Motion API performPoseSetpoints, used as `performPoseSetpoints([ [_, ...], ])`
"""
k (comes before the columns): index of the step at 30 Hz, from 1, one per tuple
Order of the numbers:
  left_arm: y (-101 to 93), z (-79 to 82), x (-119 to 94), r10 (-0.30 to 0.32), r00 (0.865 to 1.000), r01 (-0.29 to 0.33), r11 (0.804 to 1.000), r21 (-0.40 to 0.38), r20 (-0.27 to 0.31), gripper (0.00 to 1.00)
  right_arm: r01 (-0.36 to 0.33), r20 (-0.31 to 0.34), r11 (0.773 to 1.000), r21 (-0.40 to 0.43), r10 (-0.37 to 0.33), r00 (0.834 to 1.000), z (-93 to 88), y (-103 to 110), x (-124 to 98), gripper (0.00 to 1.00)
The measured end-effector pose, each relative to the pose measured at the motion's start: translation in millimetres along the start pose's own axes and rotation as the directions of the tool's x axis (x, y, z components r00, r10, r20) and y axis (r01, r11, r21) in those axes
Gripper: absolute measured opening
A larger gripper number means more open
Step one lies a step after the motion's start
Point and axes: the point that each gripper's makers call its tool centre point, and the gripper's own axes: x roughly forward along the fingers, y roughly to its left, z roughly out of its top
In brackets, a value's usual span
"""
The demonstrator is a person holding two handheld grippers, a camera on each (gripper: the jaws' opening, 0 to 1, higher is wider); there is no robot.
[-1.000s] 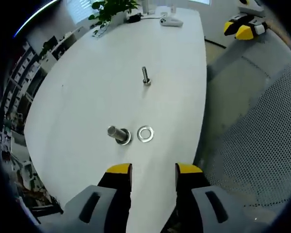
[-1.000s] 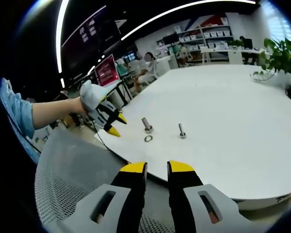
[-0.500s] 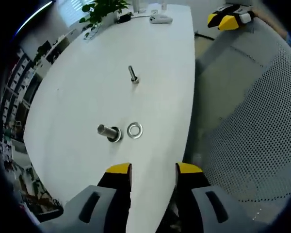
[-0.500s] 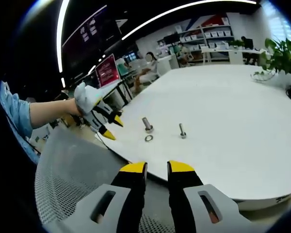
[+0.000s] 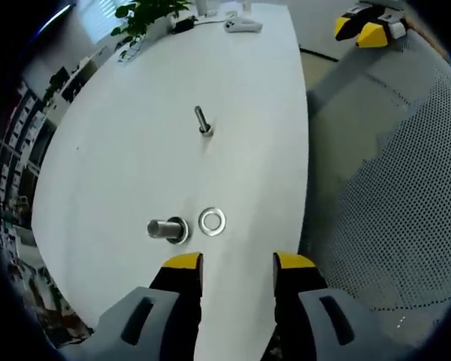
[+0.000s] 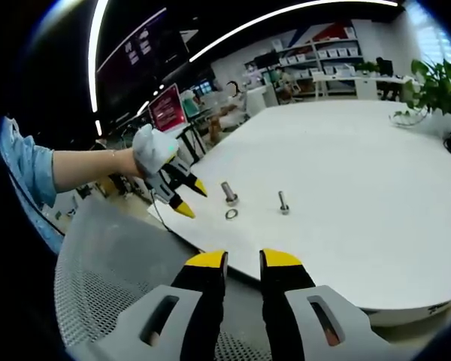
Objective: Place the washer onto the threaded stud by aligning its center hole with the stud, sliding it down to the base, and recovering from edge contact or off-axis alignment until the washer reaches the visible bottom stop.
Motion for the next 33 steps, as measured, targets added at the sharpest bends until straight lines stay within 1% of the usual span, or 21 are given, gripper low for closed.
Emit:
performPoseSetpoints([
  [3, 3.9, 3.0, 9.3, -0.007, 1.0, 0.007, 1.0, 0.02, -0.02, 0.35, -0.001, 0.0, 1.0, -0.001, 0.001, 1.0, 0.0, 0.2, 0.0, 0.2],
  [11, 18.3, 14.7, 26.8, -0.008, 1.0, 0.008, 0.999, 0.034, -0.019, 0.36, -0.006, -0.002, 1.0, -0.005, 0.006, 1.0, -0.1, 0.3, 0.3, 0.2],
  [16, 25.8, 18.3, 43.2, -0.02, 1.0, 0.02, 1.0, 0.007, -0.015, 0.36, -0.005, -0.001, 1.0, -0.005, 0.005, 1.0, 0.0, 0.1, 0.5, 0.2],
  [18, 25.2, 17.8, 49.8, -0.039, 0.999, 0.039, 0.999, -0.003, -0.028, 0.36, -0.006, -0.004, 1.0, -0.005, 0.006, 1.0, -0.5, 0.4, 0.5, 0.2],
  [21, 24.3, 11.9, 59.4, -0.069, 0.995, 0.066, 0.997, -0.035, -0.077, 0.35, -0.008, -0.005, 1.0, -0.006, 0.008, 1.0, -0.7, 0.5, 0.6, 0.2],
  [23, 25.6, 12.0, 63.6, -0.07, 0.994, 0.069, 0.997, -0.02, -0.083, 0.34, -0.008, -0.004, 1.0, -0.005, 0.008, 1.0, -0.6, 0.4, 0.6, 0.2],
  [26, 25.8, 10.3, 69.2, -0.087, 0.991, 0.084, 0.996, -0.036, -0.102, 0.33, -0.007, -0.001, 1.0, -0.004, 0.007, 1.0, -0.3, 0.2, 0.4, 0.2],
  [28, 24.9, 9.5, 72.8, -0.09, 0.989, 0.087, 0.996, -0.031, -0.117, 0.33, -0.008, -0.001, 1.0, -0.004, 0.008, 1.0, -0.3, 0.2, 0.4, 0.2],
  [29, 27.6, 7.5, 70.4, -0.073, 0.988, 0.07, 0.997, -0.031, -0.137, 0.33, -0.008, -0.002, 1.0, -0.004, 0.008, 1.0, -0.3, 0.2, 0.4, 0.2],
  [30, 27.7, 10.4, 70.1, -0.078, 0.989, 0.076, 0.997, -0.013, -0.128, 0.33, -0.008, -0.002, 1.0, -0.004, 0.008, 1.0, -0.3, 0.1, 0.4, 0.2],
  [32, 27.2, 10.9, 69.8, -0.074, 0.988, 0.073, 0.997, -0.011, -0.136, 0.34, -0.009, -0.003, 1.0, -0.005, 0.009, 1.0, -0.5, 0.2, 0.5, 0.2],
  [33, 27.2, 10.2, 69.6, -0.067, 0.987, 0.069, 0.998, 0.004, -0.145, 0.34, -0.009, -0.004, 1.0, -0.005, 0.009, 1.0, -0.6, 0.3, 0.6, 0.2],
])
